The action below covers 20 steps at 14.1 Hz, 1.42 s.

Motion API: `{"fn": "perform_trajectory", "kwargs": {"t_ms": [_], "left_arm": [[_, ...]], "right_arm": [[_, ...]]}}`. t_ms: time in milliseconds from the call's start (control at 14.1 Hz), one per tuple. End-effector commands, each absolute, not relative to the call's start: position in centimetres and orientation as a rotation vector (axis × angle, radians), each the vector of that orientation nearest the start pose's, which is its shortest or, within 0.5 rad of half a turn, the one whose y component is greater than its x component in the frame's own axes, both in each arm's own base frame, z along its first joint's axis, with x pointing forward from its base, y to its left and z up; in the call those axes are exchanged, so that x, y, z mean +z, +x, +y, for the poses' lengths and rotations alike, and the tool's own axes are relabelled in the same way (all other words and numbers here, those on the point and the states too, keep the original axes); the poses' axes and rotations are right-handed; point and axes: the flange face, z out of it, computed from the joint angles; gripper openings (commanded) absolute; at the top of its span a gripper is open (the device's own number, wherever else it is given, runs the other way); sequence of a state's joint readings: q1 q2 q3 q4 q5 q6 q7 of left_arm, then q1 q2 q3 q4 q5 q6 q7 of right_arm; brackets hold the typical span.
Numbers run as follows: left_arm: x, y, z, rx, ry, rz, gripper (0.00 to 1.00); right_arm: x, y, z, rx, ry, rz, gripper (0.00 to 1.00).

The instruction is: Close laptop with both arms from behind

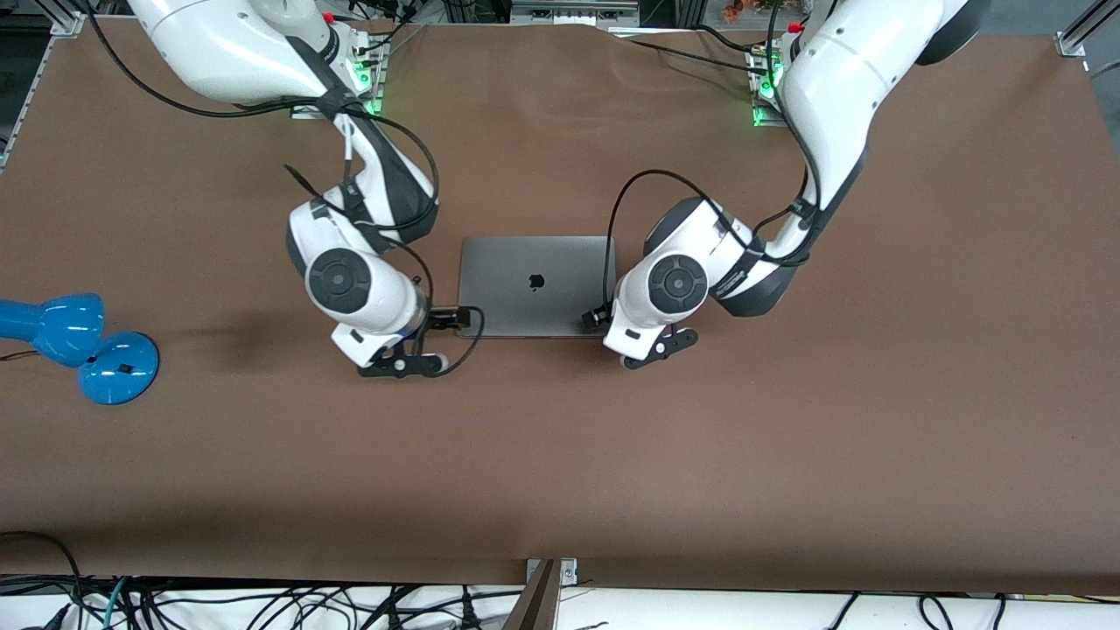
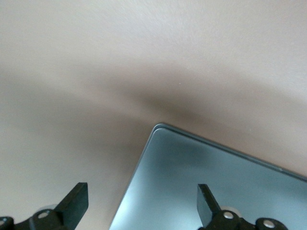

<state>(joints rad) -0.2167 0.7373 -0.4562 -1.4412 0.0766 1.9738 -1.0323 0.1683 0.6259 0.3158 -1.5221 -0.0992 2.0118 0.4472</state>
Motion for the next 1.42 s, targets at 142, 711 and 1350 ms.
{"fn": "perform_trajectory", "kwargs": {"t_ms": [142, 711, 1350], "left_arm": [[36.6, 59.2, -33.4, 0.358, -3.081, -0.409, 1.00], [48.0, 59.5, -24.0, 0.248, -3.061, -0.184, 1.00], [62.2, 54.8, -14.4, 0.086, -3.076, -0.058, 1.00]], "right_arm": [[31.6, 64.7, 23.0, 0.231, -3.099, -0.002, 1.00], [36.8, 67.0, 10.5, 0.144, -3.071, -0.176, 1.00], [52.7, 59.2, 2.2, 0.007, -3.150, -0.096, 1.00]]}}
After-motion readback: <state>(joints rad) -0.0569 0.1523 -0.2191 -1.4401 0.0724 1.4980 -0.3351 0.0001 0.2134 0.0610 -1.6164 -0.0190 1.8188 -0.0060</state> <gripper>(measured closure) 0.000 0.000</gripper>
